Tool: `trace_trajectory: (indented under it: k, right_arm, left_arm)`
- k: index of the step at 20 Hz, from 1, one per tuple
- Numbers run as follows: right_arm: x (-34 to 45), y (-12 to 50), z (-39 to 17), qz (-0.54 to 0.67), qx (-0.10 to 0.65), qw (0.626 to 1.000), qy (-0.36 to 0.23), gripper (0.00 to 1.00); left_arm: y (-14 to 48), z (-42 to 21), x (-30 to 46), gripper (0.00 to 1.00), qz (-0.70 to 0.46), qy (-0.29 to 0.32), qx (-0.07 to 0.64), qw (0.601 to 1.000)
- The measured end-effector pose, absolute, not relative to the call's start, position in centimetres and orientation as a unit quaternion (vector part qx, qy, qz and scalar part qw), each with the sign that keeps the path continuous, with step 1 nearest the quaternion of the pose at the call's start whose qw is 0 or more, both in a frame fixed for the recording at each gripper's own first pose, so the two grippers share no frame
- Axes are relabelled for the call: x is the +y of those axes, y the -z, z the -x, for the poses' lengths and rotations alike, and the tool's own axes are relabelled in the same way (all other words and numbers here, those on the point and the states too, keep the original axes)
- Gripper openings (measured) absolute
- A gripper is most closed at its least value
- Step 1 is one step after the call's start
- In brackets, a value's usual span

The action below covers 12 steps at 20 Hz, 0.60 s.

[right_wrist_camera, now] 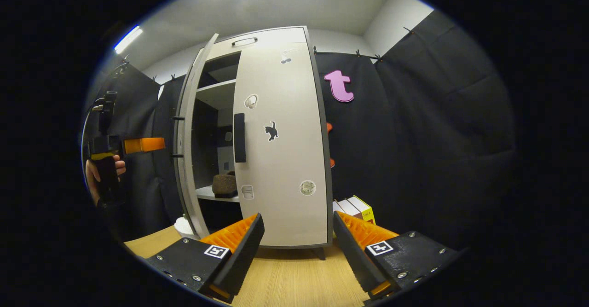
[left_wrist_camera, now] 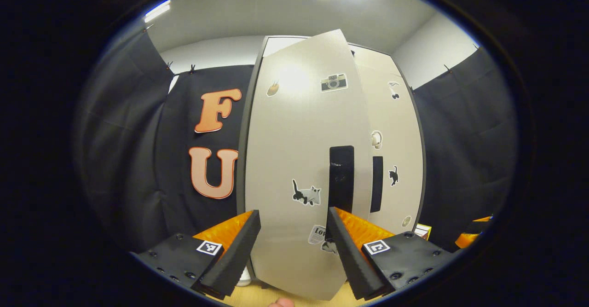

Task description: Grab one shoe with the right hand and put it into the shoe cabinet, grab the other shoe with the left hand and put it into the shoe cabinet; then close the right door with the right hand and the left door with the left hand.

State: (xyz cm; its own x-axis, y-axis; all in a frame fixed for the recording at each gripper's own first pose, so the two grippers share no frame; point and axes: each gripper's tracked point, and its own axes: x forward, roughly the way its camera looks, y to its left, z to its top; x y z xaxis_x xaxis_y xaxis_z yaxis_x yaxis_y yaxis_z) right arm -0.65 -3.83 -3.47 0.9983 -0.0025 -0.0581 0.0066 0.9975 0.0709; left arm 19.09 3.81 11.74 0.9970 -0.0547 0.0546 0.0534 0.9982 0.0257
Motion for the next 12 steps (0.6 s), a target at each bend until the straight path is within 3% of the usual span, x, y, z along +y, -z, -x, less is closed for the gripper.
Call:
trace_trajectory:
  k: [12]
  right_arm:
    - [-6.2, 3.1, 1.3, -0.029, 0.025, 0.999, 0.030, 0.93]
  left_arm:
    - [-9.7, -25.9, -0.4, 0.96, 0.004, 0.051, -0.014, 0.999]
